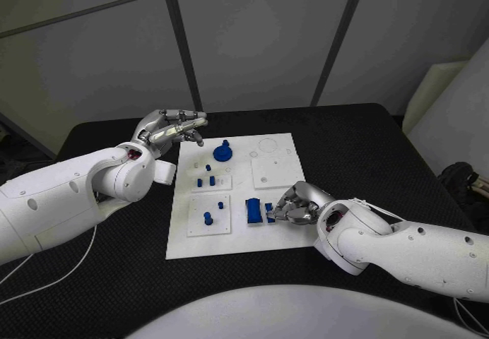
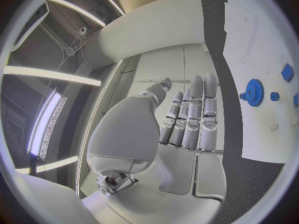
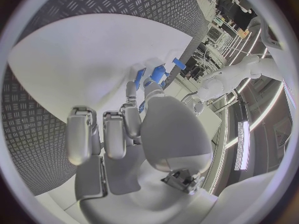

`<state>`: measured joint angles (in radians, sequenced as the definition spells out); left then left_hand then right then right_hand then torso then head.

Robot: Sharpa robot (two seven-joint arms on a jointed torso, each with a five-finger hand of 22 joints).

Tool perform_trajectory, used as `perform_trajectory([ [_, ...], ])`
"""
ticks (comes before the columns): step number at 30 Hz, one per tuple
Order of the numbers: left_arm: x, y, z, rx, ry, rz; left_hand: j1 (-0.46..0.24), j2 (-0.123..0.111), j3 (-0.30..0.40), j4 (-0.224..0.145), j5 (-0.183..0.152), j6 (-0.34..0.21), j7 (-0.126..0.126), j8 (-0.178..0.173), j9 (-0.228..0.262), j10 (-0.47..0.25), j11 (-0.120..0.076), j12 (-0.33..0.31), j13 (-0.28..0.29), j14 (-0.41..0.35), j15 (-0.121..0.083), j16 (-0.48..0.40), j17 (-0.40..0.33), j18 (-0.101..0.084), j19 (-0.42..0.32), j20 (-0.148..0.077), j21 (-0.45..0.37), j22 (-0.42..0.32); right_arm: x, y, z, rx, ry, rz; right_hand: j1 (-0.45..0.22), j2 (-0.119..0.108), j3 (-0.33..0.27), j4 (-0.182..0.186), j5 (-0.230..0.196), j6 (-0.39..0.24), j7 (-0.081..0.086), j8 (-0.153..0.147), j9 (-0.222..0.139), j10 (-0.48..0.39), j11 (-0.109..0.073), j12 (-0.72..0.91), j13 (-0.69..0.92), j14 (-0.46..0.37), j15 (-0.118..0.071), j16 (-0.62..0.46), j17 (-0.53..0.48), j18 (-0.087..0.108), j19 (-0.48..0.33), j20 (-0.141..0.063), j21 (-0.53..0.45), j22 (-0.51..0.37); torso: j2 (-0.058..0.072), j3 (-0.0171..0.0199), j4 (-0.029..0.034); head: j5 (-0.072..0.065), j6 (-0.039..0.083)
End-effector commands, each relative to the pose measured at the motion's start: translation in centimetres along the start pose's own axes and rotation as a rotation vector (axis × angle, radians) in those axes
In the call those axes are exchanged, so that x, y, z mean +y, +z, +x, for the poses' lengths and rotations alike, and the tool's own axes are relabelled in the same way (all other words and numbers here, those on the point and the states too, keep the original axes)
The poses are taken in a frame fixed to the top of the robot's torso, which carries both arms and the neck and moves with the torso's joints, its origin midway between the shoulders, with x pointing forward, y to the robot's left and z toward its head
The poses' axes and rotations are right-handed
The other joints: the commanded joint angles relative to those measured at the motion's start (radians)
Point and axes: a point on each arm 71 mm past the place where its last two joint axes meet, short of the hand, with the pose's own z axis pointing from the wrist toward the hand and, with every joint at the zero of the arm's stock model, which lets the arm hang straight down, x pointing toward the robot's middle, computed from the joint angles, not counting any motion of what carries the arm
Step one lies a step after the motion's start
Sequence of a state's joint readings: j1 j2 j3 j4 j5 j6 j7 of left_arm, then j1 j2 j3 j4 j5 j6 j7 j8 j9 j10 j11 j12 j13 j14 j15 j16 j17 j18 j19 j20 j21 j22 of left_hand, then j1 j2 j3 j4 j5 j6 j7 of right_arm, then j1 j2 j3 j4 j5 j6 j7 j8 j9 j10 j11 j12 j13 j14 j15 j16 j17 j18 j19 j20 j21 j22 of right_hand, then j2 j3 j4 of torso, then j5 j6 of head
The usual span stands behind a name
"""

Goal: Assemble the parts on the task board

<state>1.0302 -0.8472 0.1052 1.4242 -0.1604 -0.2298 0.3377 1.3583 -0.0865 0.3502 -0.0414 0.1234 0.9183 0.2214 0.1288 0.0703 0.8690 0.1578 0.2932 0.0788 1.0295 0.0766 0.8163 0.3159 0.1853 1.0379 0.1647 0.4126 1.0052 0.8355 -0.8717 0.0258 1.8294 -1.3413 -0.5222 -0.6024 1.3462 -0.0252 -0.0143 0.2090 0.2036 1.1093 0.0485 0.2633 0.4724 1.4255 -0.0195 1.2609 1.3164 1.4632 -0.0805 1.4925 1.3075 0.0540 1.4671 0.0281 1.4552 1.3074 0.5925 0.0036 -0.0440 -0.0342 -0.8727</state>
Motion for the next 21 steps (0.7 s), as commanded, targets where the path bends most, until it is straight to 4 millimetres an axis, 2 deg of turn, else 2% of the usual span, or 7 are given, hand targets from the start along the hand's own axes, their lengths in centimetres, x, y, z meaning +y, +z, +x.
perform_trajectory([
  [1, -0.11, 0.07, 0.16, 0.011, -0.004, 0.006, 0.003, 0.006, -0.002, -0.004, 0.005, -0.008, 0.000, 0.005, 0.001, -0.006, 0.002, 0.006, -0.002, -0.006, 0.000, -0.003, -0.002, -0.003, 0.002, 0.007, -0.007, -0.001, 0.15, 0.23, 0.03, 0.000, -0.033, -0.025, 0.030, 0.014, 0.005, -0.014, -0.031, -0.008, -0.001, 0.005, 0.002, 0.002, -0.006, -0.005, 0.032, 0.083, -0.008, 0.000, 0.146, -0.014, 0.022, -0.005, 0.001, 0.092, 0.001, 0.0002, 0.0013, 0.000, 0.000],
  [5, -0.11, 0.06, 0.15, 0.010, -0.004, 0.005, 0.003, 0.006, -0.002, -0.004, 0.005, -0.008, 0.000, 0.005, 0.001, -0.006, 0.002, 0.006, -0.002, -0.006, 0.000, -0.003, -0.002, -0.003, 0.002, 0.007, -0.007, -0.001, -0.11, 0.63, -0.01, -0.007, -0.056, -0.019, 0.050, 0.019, 0.012, -0.029, -0.039, -0.006, -0.003, 0.008, 0.005, 0.004, -0.008, -0.001, 0.035, 0.083, -0.009, 0.001, 0.147, -0.014, 0.023, -0.006, 0.001, 0.093, 0.001, -0.0004, 0.0026, 0.000, 0.000],
  [11, -0.11, 0.04, 0.10, 0.010, -0.004, 0.005, 0.003, 0.006, -0.002, -0.004, 0.005, -0.008, 0.000, 0.005, 0.001, -0.006, 0.002, 0.006, -0.002, -0.006, 0.000, -0.003, -0.002, -0.003, 0.002, 0.007, -0.007, -0.001, -0.21, 0.84, -0.08, -0.019, -0.081, -0.021, 0.074, 0.018, 0.019, -0.050, -0.046, -0.005, -0.006, 0.011, 0.008, 0.004, -0.010, 0.000, 0.036, 0.084, -0.010, 0.001, 0.148, -0.014, 0.023, -0.007, 0.002, 0.094, 0.001, -0.0001, 0.0000, 0.003, 0.000],
  [21, -0.09, 0.05, 0.05, 0.009, -0.003, 0.004, 0.003, 0.006, -0.003, -0.005, 0.005, -0.009, 0.000, 0.006, 0.001, -0.008, 0.002, 0.007, -0.002, -0.006, 0.001, -0.002, -0.002, -0.004, 0.002, 0.007, -0.007, -0.001, 0.31, 0.49, -0.14, -0.033, -0.068, -0.060, 0.061, 0.013, 0.010, -0.046, -0.048, -0.005, -0.003, 0.013, 0.010, 0.006, -0.008, 0.002, 0.038, 0.084, -0.009, 0.001, 0.149, -0.014, 0.023, -0.007, 0.002, 0.095, 0.000, 0.0006, -0.0004, 0.003, 0.000],
])
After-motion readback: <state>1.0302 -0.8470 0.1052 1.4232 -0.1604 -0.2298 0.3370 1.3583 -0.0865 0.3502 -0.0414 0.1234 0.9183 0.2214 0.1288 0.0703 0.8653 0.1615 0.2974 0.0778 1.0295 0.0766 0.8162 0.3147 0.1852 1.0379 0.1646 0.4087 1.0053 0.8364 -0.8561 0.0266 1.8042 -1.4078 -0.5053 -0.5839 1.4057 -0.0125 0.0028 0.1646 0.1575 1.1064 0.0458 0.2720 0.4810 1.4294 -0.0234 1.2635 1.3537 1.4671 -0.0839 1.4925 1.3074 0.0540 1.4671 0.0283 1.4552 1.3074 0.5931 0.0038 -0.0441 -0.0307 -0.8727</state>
